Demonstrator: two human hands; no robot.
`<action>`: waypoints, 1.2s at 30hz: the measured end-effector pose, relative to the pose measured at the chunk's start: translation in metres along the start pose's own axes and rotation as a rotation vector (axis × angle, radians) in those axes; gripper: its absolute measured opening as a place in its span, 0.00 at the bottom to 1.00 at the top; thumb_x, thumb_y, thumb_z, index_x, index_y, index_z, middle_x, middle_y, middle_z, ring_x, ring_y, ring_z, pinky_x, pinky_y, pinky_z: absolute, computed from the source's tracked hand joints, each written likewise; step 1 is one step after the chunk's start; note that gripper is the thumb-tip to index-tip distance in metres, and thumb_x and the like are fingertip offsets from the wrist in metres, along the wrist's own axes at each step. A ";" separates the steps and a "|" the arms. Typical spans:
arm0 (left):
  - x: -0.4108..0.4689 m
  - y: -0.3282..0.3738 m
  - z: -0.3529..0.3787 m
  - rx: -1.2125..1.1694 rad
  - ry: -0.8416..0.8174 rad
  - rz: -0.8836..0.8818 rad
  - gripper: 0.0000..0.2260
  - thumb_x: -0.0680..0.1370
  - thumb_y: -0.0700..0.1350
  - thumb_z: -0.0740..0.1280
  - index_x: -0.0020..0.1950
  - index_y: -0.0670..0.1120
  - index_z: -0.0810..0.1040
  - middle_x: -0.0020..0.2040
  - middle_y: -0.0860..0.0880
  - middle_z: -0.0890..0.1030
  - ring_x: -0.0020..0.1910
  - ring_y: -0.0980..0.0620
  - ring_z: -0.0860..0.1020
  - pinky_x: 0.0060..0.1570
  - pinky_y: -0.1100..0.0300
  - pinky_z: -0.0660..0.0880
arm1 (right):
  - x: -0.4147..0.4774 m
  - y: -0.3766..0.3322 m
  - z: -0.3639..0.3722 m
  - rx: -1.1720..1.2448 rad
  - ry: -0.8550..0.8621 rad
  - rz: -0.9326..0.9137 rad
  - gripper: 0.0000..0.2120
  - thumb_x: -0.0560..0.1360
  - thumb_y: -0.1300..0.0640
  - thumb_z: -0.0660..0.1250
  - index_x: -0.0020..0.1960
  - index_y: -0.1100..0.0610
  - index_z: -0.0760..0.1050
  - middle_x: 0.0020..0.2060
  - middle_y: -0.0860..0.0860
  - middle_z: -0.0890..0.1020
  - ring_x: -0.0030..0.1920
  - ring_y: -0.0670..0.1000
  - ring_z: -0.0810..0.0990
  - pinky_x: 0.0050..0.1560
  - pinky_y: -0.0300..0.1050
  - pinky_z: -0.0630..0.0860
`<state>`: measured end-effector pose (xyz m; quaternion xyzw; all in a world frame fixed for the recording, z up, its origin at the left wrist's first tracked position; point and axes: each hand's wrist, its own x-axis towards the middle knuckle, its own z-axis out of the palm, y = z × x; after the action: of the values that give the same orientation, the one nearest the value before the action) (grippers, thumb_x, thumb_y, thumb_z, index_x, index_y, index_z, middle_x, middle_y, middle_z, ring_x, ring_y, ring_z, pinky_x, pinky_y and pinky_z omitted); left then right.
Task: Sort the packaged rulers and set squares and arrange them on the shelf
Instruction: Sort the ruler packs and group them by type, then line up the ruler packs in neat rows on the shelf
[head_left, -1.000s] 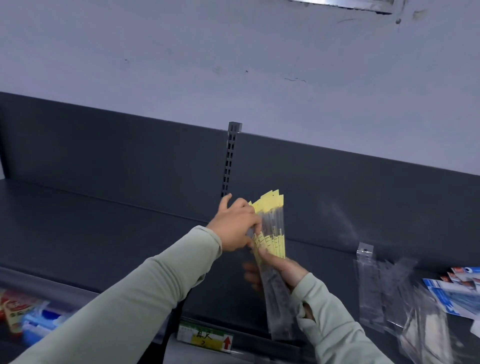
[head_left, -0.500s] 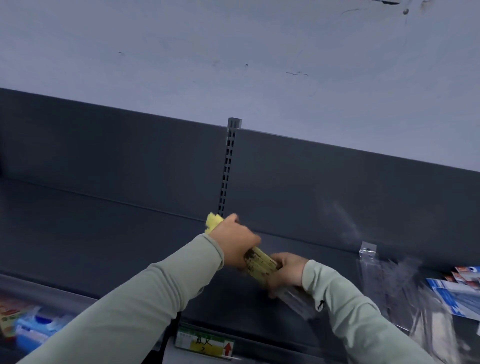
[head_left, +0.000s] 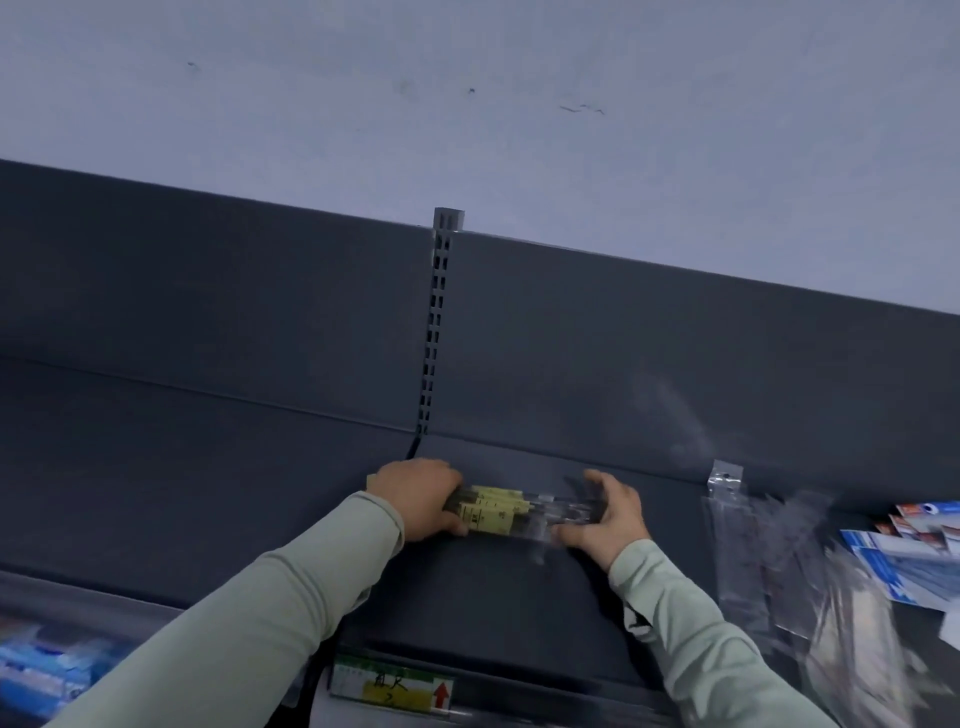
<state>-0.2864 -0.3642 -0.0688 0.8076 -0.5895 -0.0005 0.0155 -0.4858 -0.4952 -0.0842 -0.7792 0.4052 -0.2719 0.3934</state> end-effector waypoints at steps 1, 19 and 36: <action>0.001 0.000 0.001 -0.005 0.019 0.001 0.19 0.74 0.62 0.66 0.57 0.49 0.74 0.55 0.50 0.75 0.54 0.49 0.75 0.49 0.54 0.72 | 0.001 0.001 0.001 0.046 0.018 0.007 0.35 0.62 0.70 0.75 0.66 0.54 0.69 0.59 0.50 0.63 0.61 0.50 0.68 0.65 0.40 0.66; -0.002 -0.022 0.006 -0.154 -0.071 -0.243 0.28 0.73 0.64 0.66 0.67 0.52 0.65 0.63 0.49 0.69 0.65 0.47 0.66 0.63 0.46 0.66 | 0.002 0.011 0.010 -0.129 -0.128 0.024 0.34 0.74 0.73 0.58 0.76 0.56 0.55 0.74 0.55 0.58 0.72 0.53 0.63 0.68 0.34 0.57; 0.003 -0.010 0.020 -0.628 0.209 -0.257 0.21 0.73 0.49 0.73 0.65 0.51 0.73 0.57 0.51 0.69 0.65 0.48 0.65 0.64 0.57 0.64 | 0.005 0.015 0.011 -0.086 0.055 0.129 0.30 0.78 0.68 0.56 0.77 0.57 0.53 0.74 0.54 0.62 0.73 0.54 0.63 0.71 0.39 0.57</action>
<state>-0.2764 -0.3644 -0.0889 0.8267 -0.4492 -0.1010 0.3232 -0.4816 -0.5011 -0.1022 -0.7600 0.4764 -0.2495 0.3650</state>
